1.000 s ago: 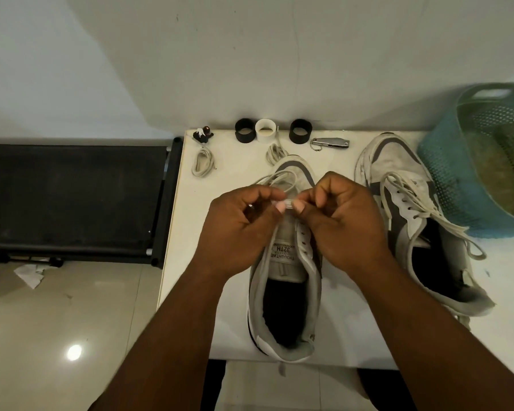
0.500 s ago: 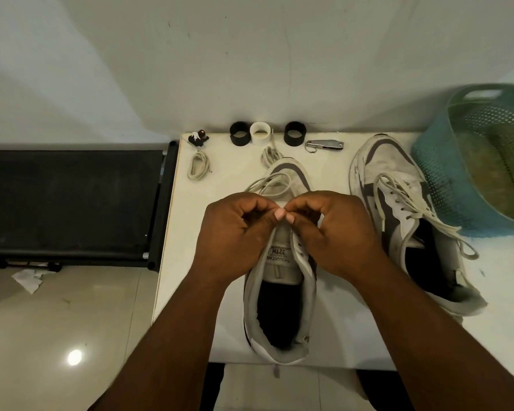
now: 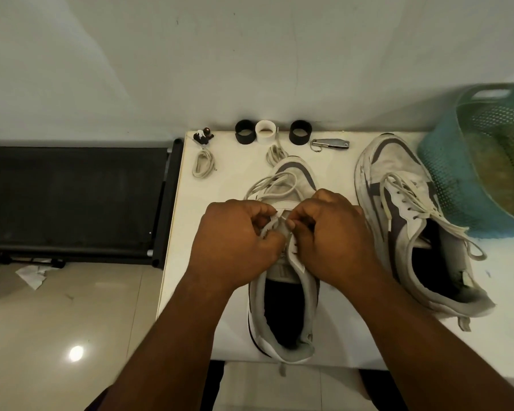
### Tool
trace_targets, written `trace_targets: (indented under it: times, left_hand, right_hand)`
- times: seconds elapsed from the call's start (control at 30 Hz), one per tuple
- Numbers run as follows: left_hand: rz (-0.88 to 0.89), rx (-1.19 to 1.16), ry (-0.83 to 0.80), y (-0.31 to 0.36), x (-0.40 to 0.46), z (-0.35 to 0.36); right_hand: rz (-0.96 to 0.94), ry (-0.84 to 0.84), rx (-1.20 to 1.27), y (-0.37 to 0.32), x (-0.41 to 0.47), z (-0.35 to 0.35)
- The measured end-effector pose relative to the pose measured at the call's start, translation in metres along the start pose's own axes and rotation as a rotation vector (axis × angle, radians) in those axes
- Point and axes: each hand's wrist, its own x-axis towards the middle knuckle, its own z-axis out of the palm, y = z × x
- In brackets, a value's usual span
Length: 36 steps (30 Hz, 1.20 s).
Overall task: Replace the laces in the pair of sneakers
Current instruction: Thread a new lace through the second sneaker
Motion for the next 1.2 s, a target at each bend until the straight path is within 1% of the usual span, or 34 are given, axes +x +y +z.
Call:
trace_targets:
  times: [0.17,0.37,0.53,0.63,0.67,0.7,0.8,0.9,1.0,1.07,1.1,1.13,1.17,1.2]
  left_hand:
    - [-0.08,-0.162,-0.017,-0.001,0.0,0.002]
    - [-0.096,-0.265,-0.064,-0.01,0.004,0.004]
    - [-0.133,-0.368,-0.111,-0.016,0.007,0.004]
    - [-0.181,-0.526,-0.138,-0.015,0.008,0.0]
    - [-0.202,-0.579,-0.132,-0.014,0.009,-0.001]
    - [-0.21,-0.584,-0.109,-0.014,0.009,0.0]
    - [-0.176,-0.414,-0.013,-0.015,0.014,0.009]
    - [-0.096,-0.266,0.019,-0.017,0.017,0.015]
    - [-0.029,-0.168,0.034,-0.019,0.016,0.019]
    - [-0.019,-0.115,0.115,-0.017,0.016,0.019]
    - [-0.05,-0.185,0.179,-0.016,0.016,0.017]
    - [-0.099,-0.371,0.234,-0.013,0.017,0.013]
    - [-0.141,-0.645,0.254,-0.008,0.017,0.008]
    - [-0.175,-0.914,0.239,-0.004,0.016,0.003]
  right_hand:
    - [0.052,0.095,-0.008,-0.003,-0.002,0.014]
    - [0.069,0.182,0.047,-0.003,-0.002,0.024]
    - [0.084,0.209,0.122,0.0,-0.003,0.031]
    - [0.063,0.217,0.153,0.003,-0.002,0.032]
    - [0.052,0.213,0.156,0.004,-0.002,0.032]
    - [0.041,0.204,0.157,0.006,-0.002,0.032]
    - [0.015,0.198,0.177,0.008,-0.001,0.031]
    - [0.002,0.191,0.18,0.009,-0.002,0.03]
    - [-0.036,0.179,0.136,0.012,-0.001,0.027]
    - [-0.059,0.178,0.085,0.015,0.0,0.023]
    - [-0.066,0.177,0.067,0.017,0.0,0.021]
    - [-0.069,0.174,0.055,0.019,0.0,0.02]
    - [-0.072,0.172,0.049,0.02,-0.001,0.019]
    - [-0.072,0.171,0.045,0.02,-0.001,0.019]
